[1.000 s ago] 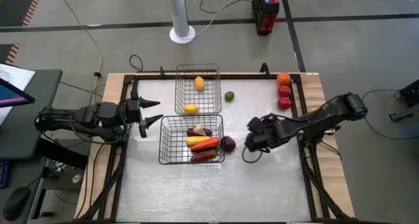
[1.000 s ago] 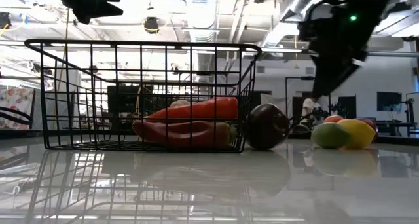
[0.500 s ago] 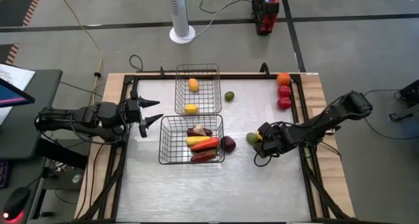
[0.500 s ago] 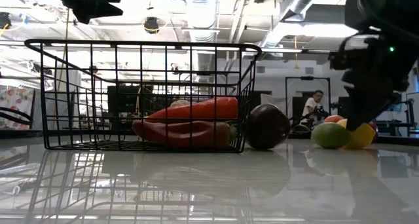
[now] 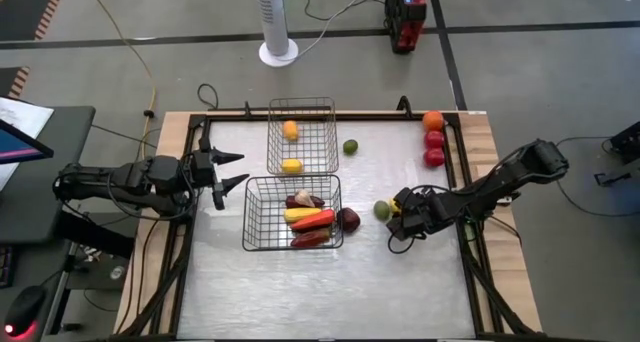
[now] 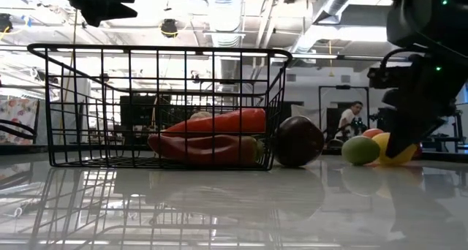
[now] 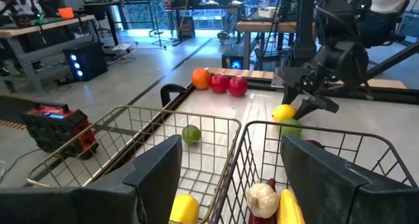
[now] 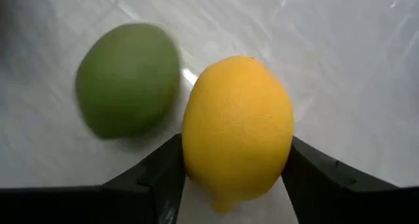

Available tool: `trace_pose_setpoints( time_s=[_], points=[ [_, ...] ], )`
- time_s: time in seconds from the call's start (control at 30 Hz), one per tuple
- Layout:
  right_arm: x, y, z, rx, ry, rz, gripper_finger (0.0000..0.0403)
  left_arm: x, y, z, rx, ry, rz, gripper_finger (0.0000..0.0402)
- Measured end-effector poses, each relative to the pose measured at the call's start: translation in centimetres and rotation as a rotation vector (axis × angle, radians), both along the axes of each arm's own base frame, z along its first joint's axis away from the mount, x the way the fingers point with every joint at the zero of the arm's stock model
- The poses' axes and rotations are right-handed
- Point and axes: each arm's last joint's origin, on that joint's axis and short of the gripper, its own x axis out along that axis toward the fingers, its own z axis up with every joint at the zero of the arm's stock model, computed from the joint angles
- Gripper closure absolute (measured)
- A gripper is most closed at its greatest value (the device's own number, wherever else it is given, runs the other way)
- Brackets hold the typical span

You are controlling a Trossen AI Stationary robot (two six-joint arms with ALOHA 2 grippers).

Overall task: Sort produce into baskets
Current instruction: Put the lemon into the gold wire basket

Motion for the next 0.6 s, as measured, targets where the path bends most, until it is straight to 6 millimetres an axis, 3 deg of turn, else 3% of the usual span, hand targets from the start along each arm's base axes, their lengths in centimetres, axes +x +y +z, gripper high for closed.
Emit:
trace_pose_setpoints(
  time_s=[0.13, 0.27, 0.47, 0.6],
  points=[
    [1.1, -0.2, 1.2, -0.006, -0.015, 0.026, 0.0169, 0.0, 0.0, 0.0, 0.000, 0.000, 0.002, 0.0152],
    [3.0, -0.9, 3.7, -0.058, -0.040, 0.079, 0.0162, 0.0, 0.0, 0.0, 0.001, -0.002, 0.002, 0.0152],
    [6.5, -4.1, 8.7, -0.267, -0.126, 0.103, 0.0162, 0.0, 0.0, 0.1, 0.004, -0.009, 0.003, 0.0152],
    [9.2, -6.2, 12.1, -0.381, -0.312, 0.182, 0.0162, 0.0, 0.0, 0.1, 0.004, -0.009, 0.003, 0.0152]
  ],
)
